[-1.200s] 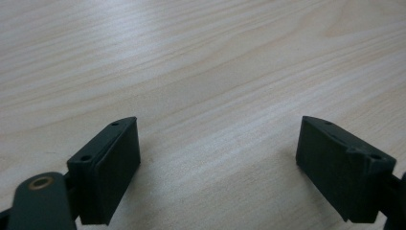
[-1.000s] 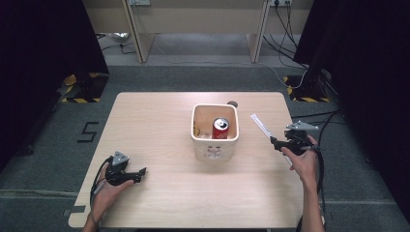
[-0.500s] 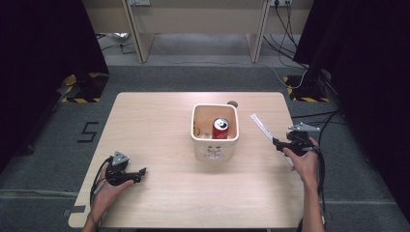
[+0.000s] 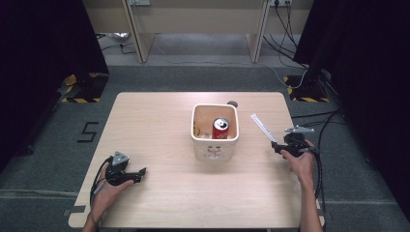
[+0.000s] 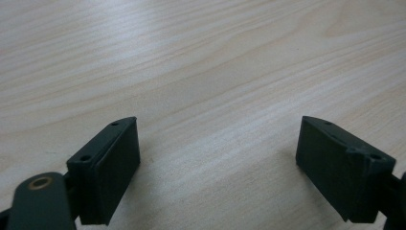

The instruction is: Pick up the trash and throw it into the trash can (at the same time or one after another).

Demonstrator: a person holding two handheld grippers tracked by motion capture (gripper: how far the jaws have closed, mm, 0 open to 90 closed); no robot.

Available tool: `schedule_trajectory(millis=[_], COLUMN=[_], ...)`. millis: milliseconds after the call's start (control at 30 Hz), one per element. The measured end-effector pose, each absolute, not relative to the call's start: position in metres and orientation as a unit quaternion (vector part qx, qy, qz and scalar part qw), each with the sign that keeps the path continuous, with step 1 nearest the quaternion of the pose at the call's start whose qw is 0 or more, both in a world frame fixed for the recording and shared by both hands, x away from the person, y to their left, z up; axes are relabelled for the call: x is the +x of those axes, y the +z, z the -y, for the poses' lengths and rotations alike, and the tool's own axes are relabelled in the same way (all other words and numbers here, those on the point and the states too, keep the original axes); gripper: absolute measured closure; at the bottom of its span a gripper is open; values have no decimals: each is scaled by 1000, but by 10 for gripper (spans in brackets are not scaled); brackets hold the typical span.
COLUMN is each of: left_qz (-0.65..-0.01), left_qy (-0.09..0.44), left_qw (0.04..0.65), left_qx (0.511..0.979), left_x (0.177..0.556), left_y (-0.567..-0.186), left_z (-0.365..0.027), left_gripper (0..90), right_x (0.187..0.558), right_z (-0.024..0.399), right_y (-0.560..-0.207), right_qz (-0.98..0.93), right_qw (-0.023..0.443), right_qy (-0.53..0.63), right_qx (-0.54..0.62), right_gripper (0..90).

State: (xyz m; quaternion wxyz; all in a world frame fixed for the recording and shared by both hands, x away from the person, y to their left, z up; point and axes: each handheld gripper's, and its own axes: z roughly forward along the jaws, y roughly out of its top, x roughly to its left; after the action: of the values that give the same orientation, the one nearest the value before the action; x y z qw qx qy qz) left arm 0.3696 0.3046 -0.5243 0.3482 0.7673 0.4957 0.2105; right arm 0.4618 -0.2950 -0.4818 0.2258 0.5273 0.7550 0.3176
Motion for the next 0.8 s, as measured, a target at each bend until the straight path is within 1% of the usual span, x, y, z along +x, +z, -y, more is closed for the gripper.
schedule_trajectory(millis=[367, 567, 800], left_qz=[-496, -496, -496], left_qy=[211, 210, 211], left_qw=[348, 348, 348], left_qx=[767, 767, 767], left_x=[370, 370, 370], left_y=[-524, -524, -524], left_z=[-305, -305, -305], left_gripper=[146, 146, 146], right_x=[466, 468, 470], right_z=[296, 296, 296], right_y=[-497, -497, -500], right_qz=[-757, -758, -761], right_qw=[223, 226, 225], right_qy=[299, 298, 288], right_qx=[536, 535, 536], right_gripper=[433, 436, 470])
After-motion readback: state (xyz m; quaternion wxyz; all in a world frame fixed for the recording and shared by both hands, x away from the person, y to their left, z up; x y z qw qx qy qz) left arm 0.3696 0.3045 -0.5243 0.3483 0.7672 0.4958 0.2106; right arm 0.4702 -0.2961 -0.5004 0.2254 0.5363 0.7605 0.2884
